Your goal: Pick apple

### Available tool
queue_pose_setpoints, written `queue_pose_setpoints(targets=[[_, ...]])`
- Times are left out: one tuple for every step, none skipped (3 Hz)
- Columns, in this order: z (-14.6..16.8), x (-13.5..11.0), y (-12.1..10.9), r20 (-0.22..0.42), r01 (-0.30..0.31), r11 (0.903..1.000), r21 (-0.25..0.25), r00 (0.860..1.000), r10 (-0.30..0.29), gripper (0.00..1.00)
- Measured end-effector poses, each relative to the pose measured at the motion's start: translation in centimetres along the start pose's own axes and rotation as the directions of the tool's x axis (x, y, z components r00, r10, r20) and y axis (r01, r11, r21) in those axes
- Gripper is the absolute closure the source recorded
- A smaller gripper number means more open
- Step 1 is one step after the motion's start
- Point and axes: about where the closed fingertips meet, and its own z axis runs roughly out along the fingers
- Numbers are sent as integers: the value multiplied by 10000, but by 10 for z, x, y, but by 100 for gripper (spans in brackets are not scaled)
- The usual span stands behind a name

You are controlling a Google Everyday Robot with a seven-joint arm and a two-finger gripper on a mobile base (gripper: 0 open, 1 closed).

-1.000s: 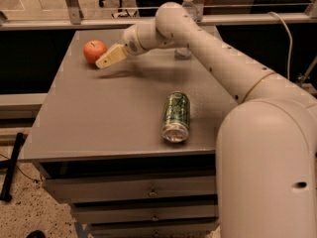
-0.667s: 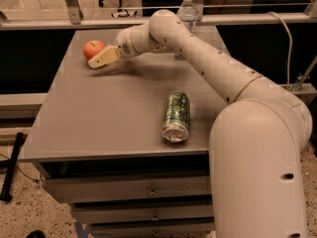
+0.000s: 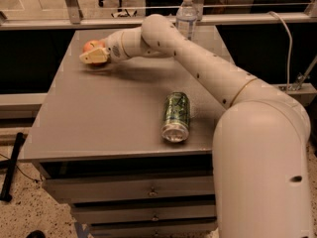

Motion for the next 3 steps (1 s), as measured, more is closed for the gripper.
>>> queue_pose_setpoints(targets=[[-8,-4,17,172,31,9999,-146,9998,-29,62],[-31,-7,28,266,388,9986,-347,9989,-379,86],[-70,-8,28,793,343,9975,-613,9964,-294,100]])
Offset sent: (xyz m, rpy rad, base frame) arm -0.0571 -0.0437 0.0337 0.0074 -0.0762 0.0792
